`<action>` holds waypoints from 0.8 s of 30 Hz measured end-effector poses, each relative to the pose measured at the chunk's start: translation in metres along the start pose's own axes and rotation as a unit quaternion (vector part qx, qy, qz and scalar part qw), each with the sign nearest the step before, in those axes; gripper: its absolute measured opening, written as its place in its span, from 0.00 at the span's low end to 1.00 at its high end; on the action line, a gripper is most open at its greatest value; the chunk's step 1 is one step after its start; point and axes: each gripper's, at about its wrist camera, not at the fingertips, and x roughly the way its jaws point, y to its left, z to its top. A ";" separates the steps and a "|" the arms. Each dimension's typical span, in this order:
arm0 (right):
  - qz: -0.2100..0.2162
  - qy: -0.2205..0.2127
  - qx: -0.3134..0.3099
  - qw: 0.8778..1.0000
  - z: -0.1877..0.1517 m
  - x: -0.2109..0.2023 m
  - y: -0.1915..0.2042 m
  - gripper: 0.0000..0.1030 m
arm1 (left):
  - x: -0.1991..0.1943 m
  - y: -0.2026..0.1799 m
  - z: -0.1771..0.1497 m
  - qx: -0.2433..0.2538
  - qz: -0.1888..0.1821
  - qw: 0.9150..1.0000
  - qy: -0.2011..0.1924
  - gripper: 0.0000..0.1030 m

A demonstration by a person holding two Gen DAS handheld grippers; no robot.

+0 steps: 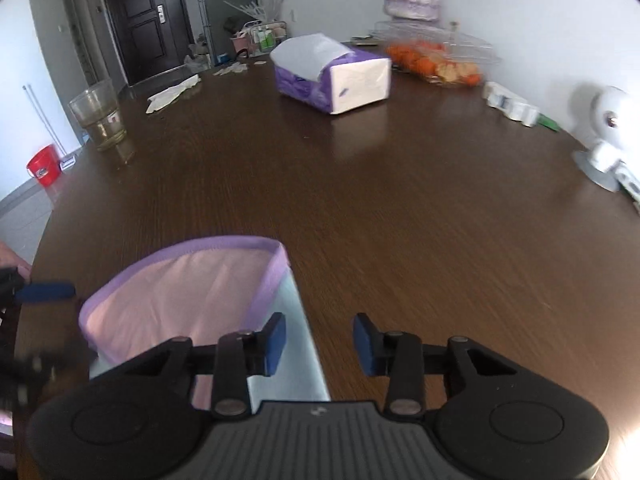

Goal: Fold clothes

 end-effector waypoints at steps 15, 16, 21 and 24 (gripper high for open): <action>-0.135 -0.024 0.107 0.985 -0.009 -0.025 -0.032 0.00 | 0.078 -0.035 0.096 0.131 -0.110 0.985 -0.007 0.06; -0.145 -0.031 0.132 0.980 -0.012 -0.034 -0.046 0.00 | 0.088 -0.044 0.109 0.140 -0.122 0.983 -0.003 0.06; -0.197 -0.061 0.217 0.954 -0.030 -0.076 -0.108 0.00 | 0.133 -0.106 0.168 0.174 -0.172 0.970 -0.006 0.05; -0.239 -0.069 0.247 0.937 -0.042 -0.100 -0.145 0.00 | 0.154 -0.151 0.192 0.194 -0.200 0.960 -0.017 0.05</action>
